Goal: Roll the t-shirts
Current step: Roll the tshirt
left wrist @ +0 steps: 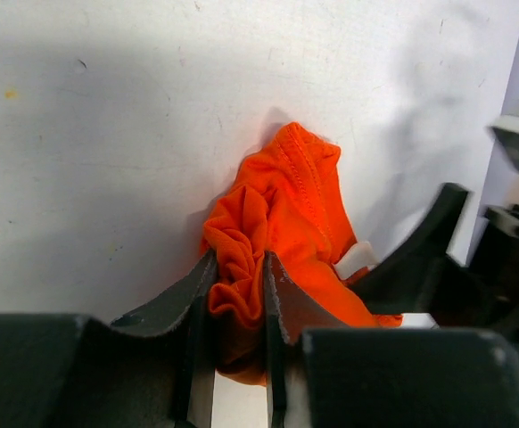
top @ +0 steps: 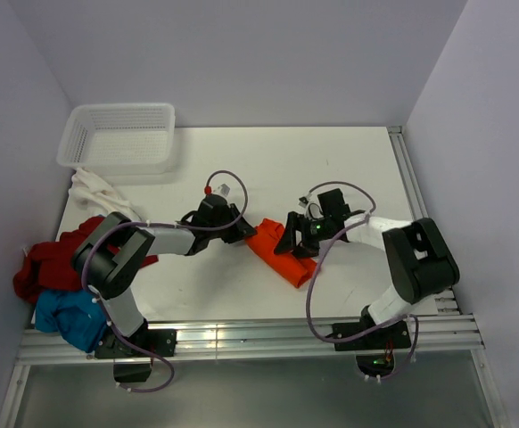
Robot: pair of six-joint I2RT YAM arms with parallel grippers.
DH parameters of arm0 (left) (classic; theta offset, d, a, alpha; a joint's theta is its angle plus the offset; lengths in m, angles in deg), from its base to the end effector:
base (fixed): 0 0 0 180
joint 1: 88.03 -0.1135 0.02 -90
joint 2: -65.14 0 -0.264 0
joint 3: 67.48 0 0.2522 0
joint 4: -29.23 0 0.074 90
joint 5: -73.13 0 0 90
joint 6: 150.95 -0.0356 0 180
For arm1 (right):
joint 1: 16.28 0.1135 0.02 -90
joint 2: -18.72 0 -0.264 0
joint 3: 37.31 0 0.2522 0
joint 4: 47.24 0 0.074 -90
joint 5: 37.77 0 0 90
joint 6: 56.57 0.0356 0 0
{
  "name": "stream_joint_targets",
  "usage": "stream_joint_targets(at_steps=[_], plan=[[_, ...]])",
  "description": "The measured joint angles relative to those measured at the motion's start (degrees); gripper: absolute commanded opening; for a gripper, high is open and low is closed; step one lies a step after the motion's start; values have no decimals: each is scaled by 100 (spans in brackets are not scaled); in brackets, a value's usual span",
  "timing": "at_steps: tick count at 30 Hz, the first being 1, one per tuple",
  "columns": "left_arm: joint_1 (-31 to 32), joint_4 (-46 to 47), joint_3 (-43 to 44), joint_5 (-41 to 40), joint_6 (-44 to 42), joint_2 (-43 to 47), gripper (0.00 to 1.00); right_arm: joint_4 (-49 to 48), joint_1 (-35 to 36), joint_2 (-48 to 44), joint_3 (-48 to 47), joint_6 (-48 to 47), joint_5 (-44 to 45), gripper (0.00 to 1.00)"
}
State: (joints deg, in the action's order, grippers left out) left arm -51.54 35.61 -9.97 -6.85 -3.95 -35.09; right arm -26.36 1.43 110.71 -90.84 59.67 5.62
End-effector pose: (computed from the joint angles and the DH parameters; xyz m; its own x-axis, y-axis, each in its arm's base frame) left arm 0.2697 -0.2072 0.1376 -0.8451 -0.4021 -0.3522 -0.0192 0.6813 -0.7317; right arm 0.2559 0.1089 0.1358 -0.9835 0.0048 -0.1810 -0.1418 0.6016 0.7862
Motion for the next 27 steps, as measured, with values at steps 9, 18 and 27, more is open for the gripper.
stream_joint_targets(at_steps=[9,18,27], plan=[[48,-181,63,-101,-85,22,0,946,2,-1370,24,-363,1193,75],[63,-348,149,-164,-105,28,0,1434,236,-2024,442,-297,1589,68],[90,-557,234,-223,-138,28,0,1204,693,-2319,953,348,1687,23]])
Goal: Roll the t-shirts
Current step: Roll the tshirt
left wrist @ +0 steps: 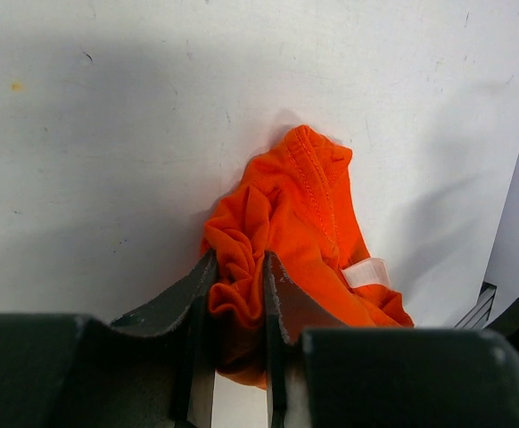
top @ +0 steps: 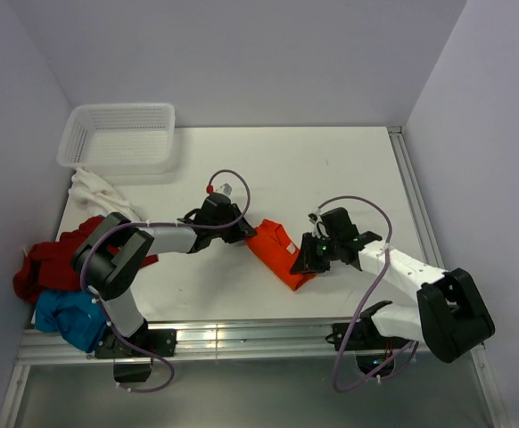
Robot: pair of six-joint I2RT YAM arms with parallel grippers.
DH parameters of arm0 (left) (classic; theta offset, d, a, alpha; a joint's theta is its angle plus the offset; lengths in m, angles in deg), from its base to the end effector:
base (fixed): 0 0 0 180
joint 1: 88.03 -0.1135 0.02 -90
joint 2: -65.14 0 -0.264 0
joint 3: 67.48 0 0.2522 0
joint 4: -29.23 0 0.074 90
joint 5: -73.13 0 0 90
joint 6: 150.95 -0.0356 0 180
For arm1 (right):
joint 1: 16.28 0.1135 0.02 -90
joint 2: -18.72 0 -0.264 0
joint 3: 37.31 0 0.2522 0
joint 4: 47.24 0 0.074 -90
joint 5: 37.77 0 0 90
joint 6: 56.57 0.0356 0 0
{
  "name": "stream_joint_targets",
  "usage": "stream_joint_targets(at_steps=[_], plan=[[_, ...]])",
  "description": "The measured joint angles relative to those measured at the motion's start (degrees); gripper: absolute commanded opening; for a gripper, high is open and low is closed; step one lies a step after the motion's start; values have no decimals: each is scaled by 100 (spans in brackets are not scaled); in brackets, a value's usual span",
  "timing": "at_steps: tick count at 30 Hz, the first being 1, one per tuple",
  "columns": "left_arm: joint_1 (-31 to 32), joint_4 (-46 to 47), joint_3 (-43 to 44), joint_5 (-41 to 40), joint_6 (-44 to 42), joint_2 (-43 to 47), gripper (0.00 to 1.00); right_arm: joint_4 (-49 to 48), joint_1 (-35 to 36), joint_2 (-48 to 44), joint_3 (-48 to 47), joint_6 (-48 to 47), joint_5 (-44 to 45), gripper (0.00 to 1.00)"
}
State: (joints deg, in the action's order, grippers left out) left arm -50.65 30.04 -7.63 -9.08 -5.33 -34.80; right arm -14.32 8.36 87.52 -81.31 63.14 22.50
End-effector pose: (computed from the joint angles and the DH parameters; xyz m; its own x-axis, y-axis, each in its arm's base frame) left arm 0.2697 -0.2121 0.1419 -0.8493 -0.3802 -0.3663 -0.0285 0.7258 -0.6873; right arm 0.1831 0.1034 0.1651 -0.9662 0.0303 -0.2561 -0.1427 0.7643 0.6288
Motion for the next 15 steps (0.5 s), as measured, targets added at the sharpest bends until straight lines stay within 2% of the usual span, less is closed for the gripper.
stream_joint_targets(at_steps=[4,5,6,7,8,11,15], plan=[[13,-26,2,-9,7,4,0,-195,2,-138,214,356,2,22],[17,-37,2,-9,11,7,0,-197,2,-197,247,417,17,29],[22,-44,2,-7,13,9,1,-184,2,-234,260,476,31,41],[26,-52,2,-9,13,15,0,-155,4,-267,262,564,66,64],[24,-63,2,-15,13,26,0,-116,4,-297,264,632,101,69],[24,-90,2,-61,13,48,0,79,13,-439,278,686,243,74],[35,-146,2,-168,17,96,0,378,13,-750,278,804,450,74]])
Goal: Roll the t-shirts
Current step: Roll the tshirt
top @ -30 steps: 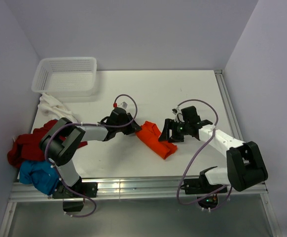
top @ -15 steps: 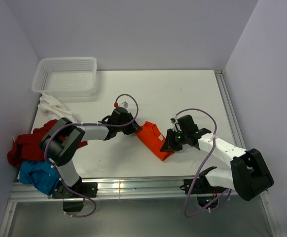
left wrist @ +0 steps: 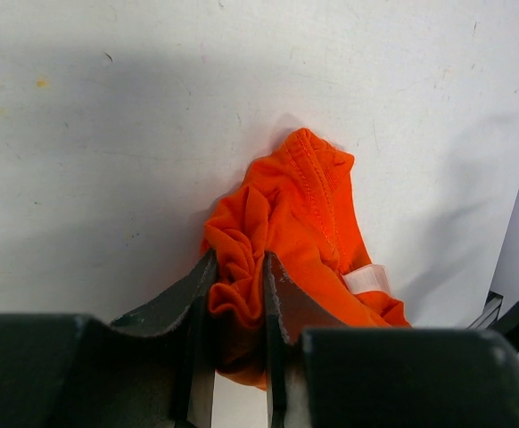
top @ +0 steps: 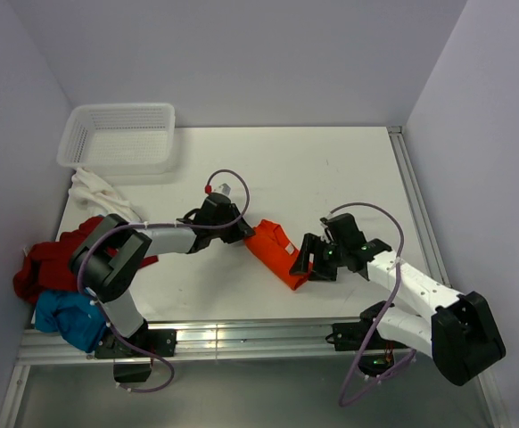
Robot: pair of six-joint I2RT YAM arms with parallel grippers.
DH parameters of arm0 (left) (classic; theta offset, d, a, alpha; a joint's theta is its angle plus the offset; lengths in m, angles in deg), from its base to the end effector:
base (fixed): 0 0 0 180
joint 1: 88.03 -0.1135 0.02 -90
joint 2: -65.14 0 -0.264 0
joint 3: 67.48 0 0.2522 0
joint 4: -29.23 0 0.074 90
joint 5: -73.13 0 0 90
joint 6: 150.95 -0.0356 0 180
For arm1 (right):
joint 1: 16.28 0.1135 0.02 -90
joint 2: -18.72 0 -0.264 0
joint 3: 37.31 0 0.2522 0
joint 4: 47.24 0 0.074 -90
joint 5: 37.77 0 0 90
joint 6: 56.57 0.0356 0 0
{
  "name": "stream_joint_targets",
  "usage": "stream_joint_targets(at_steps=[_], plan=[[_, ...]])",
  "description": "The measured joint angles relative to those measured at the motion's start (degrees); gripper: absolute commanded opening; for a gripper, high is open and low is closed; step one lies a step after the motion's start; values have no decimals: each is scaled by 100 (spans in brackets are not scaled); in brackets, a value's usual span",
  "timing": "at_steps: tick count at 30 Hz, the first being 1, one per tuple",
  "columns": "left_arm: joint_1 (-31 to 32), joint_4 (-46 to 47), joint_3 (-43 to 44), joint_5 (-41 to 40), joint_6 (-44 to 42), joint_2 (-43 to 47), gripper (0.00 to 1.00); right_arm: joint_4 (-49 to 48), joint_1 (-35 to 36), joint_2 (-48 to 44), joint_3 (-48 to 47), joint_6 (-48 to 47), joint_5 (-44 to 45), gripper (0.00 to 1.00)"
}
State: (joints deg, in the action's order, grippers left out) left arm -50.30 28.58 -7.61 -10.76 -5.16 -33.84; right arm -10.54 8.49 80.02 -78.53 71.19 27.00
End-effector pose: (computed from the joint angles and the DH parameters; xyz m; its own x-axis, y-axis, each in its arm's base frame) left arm 0.2674 -0.2117 0.1452 -0.8411 -0.3889 -0.3759 -0.0398 0.7377 -0.6740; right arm 0.1646 0.0927 0.1696 -0.9625 0.1660 -0.2148 -0.0021 0.7866 0.6174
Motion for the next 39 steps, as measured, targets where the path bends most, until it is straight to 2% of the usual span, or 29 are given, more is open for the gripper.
stream_joint_targets(at_steps=[3,7,12,13,15,24,33,39], plan=[[22,-48,-2,-59,4,26,0,166,0,-188,0,70,170,75],[50,-59,-2,-122,22,28,0,433,9,-417,-87,20,393,82],[68,-76,-2,-157,22,28,0,745,160,-411,-621,-155,778,87],[68,-90,-2,-166,22,28,0,741,188,-404,-664,-142,820,89],[76,-136,0,-192,42,46,0,800,216,-426,-654,-15,938,100],[133,-400,42,-332,212,96,0,835,448,-1276,-280,302,1353,100],[162,-1237,542,-330,205,94,0,761,1386,-177,-1126,-328,2037,100],[170,-1965,1056,-223,188,37,0,686,2022,555,-1419,-732,2396,95]])
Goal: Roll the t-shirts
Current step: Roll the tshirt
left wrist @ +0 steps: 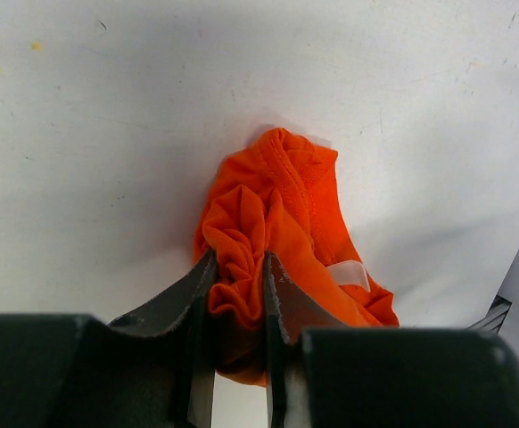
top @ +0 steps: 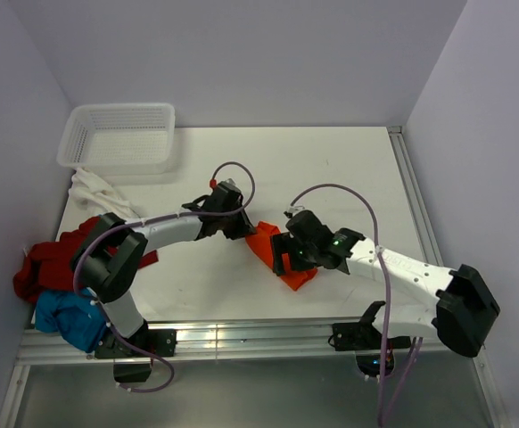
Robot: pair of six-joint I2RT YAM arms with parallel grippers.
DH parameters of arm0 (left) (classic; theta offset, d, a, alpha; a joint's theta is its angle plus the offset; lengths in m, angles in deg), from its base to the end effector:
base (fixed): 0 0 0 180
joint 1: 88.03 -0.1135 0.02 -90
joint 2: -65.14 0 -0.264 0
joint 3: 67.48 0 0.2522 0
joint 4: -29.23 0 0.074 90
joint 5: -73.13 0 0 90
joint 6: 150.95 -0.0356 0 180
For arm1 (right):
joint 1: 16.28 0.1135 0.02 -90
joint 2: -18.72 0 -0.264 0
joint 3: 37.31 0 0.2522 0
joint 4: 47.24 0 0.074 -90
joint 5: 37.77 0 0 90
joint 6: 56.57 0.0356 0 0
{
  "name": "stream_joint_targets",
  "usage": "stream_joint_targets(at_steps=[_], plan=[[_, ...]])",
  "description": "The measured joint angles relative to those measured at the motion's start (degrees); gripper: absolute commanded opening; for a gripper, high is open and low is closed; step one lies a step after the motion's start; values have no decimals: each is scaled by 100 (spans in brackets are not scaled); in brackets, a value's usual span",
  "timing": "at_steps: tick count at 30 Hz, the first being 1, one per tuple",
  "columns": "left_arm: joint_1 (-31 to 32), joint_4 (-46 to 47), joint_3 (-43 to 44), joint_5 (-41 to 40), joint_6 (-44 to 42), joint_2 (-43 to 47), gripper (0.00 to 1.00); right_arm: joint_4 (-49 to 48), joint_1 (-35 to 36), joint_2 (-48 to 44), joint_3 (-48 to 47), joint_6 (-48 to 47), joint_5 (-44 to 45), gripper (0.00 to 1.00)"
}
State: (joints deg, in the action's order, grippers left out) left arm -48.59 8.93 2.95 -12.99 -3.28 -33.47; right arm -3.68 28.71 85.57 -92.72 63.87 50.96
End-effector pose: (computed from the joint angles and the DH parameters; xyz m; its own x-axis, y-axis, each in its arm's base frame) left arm 0.2722 -0.2270 0.1734 -0.8741 -0.3726 -0.3117 -0.1311 0.7987 -0.5872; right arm 0.1595 0.1605 0.2164 -0.8621 -0.1456 -0.4853 -0.3236 0.8953 0.3062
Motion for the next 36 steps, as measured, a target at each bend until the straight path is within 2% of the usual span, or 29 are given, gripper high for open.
stream_joint_targets(at_steps=[8,10,13,14,16,17,19,25,27,28,30,31,33,34,36], plan=[[2,-715,505,227,-109,-378,0,4,472,664,-142,-188,649,79],[2,-931,673,286,-153,-533,0,2,511,669,-142,-190,669,71],[2,-1211,916,341,-243,-710,0,55,542,667,-142,-142,708,53],[2,-1296,999,361,-260,-756,0,94,551,660,-142,-109,713,42],[2,-1429,1141,411,-295,-844,0,164,568,619,-142,9,702,36],[2,-1480,1180,444,-297,-872,0,190,573,588,-142,55,688,25],[0,-1543,1198,531,-297,-894,0,251,577,481,-142,179,614,23],[-26,-1648,1198,621,-293,-894,0,326,577,426,-142,426,402,26],[-33,-1670,1198,638,-291,-894,0,330,577,428,-144,474,334,33],[-37,-1672,1193,647,-278,-894,0,343,577,428,-149,509,313,42],[-50,-1661,1178,660,-273,-892,0,431,577,428,-201,570,240,48],[-59,-1661,1169,664,-271,-892,0,496,577,428,-247,610,188,57],[-74,-1655,1154,684,-260,-892,0,595,577,428,-339,719,118,68],[-81,-1648,1145,686,-251,-892,0,599,577,428,-348,763,96,81],[-83,-1641,1141,688,-249,-892,0,647,577,426,-323,911,76,91]])
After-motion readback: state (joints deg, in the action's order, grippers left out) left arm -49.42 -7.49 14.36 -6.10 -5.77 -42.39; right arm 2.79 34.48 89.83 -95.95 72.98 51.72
